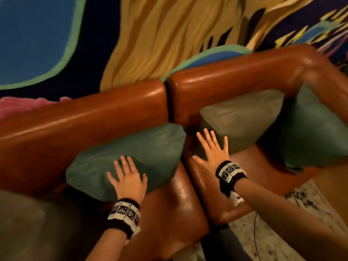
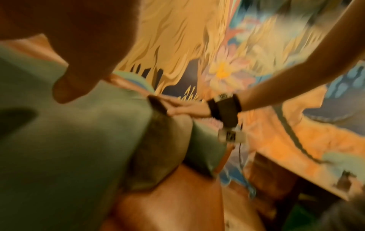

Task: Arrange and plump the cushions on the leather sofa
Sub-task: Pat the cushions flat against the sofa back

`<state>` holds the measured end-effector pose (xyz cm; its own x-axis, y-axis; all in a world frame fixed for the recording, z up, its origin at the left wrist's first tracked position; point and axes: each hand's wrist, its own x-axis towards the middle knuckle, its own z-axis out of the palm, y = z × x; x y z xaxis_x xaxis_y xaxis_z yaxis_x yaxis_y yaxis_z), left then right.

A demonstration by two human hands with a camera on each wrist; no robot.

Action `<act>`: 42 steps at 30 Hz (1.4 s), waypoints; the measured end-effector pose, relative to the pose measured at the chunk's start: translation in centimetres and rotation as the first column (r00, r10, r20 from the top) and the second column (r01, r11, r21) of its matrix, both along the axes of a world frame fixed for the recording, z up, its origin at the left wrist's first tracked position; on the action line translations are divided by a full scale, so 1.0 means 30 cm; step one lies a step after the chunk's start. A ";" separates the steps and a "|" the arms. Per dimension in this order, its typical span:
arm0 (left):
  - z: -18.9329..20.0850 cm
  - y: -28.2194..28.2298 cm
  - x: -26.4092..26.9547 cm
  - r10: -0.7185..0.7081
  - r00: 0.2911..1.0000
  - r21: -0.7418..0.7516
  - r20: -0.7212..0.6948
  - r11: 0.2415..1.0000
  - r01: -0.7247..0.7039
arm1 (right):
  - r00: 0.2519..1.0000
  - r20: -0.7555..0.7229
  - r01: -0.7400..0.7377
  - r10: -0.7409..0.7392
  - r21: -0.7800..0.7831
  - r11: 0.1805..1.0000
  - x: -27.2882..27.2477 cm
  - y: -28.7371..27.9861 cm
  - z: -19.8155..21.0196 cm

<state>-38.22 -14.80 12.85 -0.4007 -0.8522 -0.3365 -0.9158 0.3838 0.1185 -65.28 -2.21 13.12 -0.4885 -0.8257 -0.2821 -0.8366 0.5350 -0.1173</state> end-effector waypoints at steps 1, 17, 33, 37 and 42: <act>0.013 0.044 -0.091 -0.010 0.997 0.000 -0.082 1.000 0.010 | 0.998 0.020 0.064 -0.063 -0.022 0.998 -0.076 0.039 -0.002; -0.240 0.327 -1.178 -0.589 0.807 -0.129 -0.030 0.803 0.581 | 0.411 0.708 0.811 -0.574 0.004 0.585 -0.739 0.235 -0.222; -0.214 0.314 -1.227 -0.604 0.781 -0.089 0.159 0.779 0.620 | 0.912 -0.116 0.396 -0.394 -0.006 0.918 -1.028 0.647 -0.312; -0.155 0.321 -1.240 -0.579 0.786 -0.048 0.218 0.798 0.601 | 0.901 -0.238 0.408 -0.364 0.171 0.897 -1.199 0.783 -0.280; -0.035 0.333 -1.216 -0.563 0.806 0.114 0.181 0.826 0.552 | 0.894 -0.087 0.432 -0.439 0.428 0.794 -1.305 0.741 -0.154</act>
<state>-74.68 -4.81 11.79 -0.7214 -0.4811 -0.4981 -0.5518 0.8340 -0.0064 -104.43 20.02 8.49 -0.7596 -0.3225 -0.5648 -0.5033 0.8415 0.1964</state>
